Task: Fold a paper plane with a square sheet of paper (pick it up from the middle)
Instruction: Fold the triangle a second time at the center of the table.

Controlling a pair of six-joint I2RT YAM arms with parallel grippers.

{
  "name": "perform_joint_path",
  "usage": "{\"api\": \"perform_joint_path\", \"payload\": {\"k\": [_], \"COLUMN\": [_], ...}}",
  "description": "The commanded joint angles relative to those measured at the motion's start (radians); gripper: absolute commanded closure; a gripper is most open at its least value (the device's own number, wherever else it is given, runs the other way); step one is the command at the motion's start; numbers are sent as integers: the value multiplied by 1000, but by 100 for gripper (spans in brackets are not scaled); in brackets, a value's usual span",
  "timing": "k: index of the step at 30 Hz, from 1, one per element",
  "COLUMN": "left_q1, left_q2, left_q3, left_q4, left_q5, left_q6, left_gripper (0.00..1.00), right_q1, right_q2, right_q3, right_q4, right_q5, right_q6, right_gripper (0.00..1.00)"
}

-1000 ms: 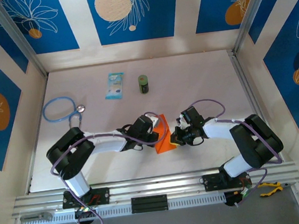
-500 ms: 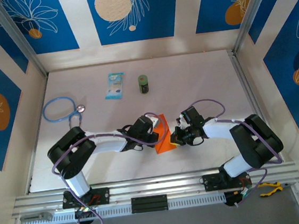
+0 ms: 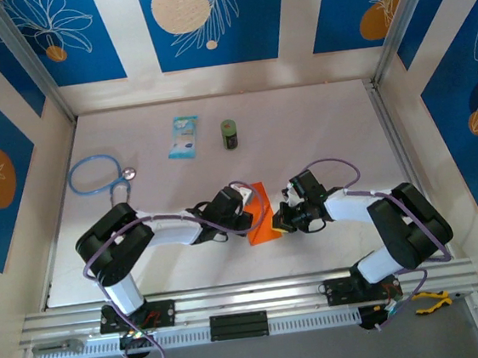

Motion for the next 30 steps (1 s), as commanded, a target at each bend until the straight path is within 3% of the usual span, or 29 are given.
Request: {"api": "perform_joint_path", "payload": {"k": [1, 30], "left_q1": [15, 22], "left_q2": [-12, -12], "left_q3": [-11, -30], "left_q4": [5, 54], "left_q5": [-19, 15], "left_q6": [11, 5], "left_gripper": [100, 100], "right_q1": [-6, -7], "right_q2": [15, 18], "right_q3": [3, 2], "right_q4": [-58, -57], "right_q5": [22, 20], "right_q6": [-10, -14], "right_gripper": [100, 100]}}
